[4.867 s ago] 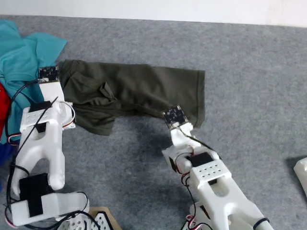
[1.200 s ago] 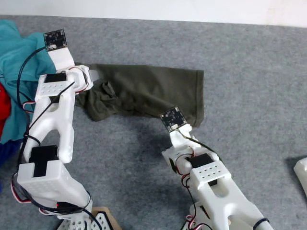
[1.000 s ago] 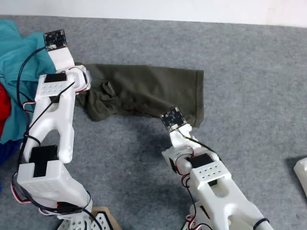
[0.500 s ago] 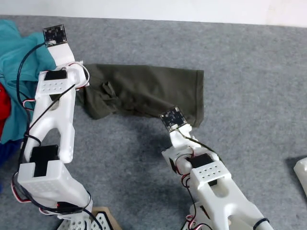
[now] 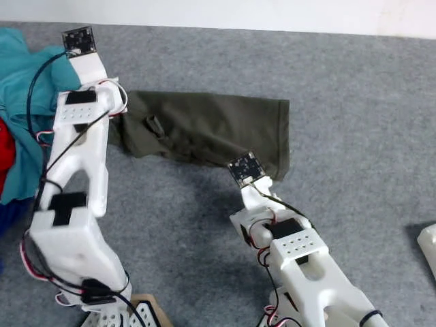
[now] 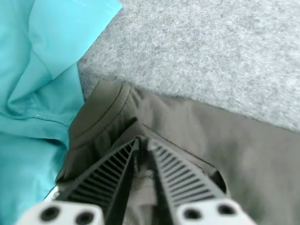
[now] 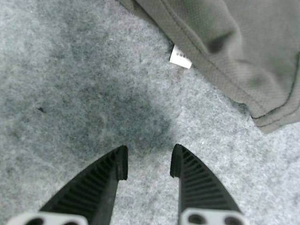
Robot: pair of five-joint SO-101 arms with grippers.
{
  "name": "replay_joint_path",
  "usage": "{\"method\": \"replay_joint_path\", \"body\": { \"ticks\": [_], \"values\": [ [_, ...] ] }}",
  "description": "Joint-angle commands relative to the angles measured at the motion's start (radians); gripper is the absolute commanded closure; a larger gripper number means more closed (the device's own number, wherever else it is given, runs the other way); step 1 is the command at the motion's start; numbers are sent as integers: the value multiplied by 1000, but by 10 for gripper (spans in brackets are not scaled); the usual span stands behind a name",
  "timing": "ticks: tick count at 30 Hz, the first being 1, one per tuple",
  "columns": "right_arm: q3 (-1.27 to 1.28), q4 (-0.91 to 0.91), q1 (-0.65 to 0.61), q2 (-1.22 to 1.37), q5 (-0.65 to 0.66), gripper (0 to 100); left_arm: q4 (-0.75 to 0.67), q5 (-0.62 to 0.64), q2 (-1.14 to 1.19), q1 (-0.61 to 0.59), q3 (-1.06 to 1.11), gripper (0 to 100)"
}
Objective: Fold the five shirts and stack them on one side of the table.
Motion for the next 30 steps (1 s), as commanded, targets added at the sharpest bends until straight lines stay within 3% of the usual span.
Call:
{"method": "replay_joint_path", "body": {
  "ticks": [1,4,15,20,23,27,30],
  "values": [
    [-1,-10,-10,-28,14,836,54,6,148,18,-209,787],
    [-1,-10,-10,-28,14,836,124,6,245,12,-343,724],
    [1,15,-41,-28,57,836,460,6,297,-1,-650,719],
    [-1,16,-38,-28,57,856,766,57,297,-7,-819,721],
    [-1,16,-38,-28,57,927,907,109,297,-12,-957,791],
    [-1,16,-38,-28,60,959,987,109,305,-28,-1081,1000],
    [-2,16,-38,-28,60,959,1036,107,306,-42,-1073,983]
  ]
}}
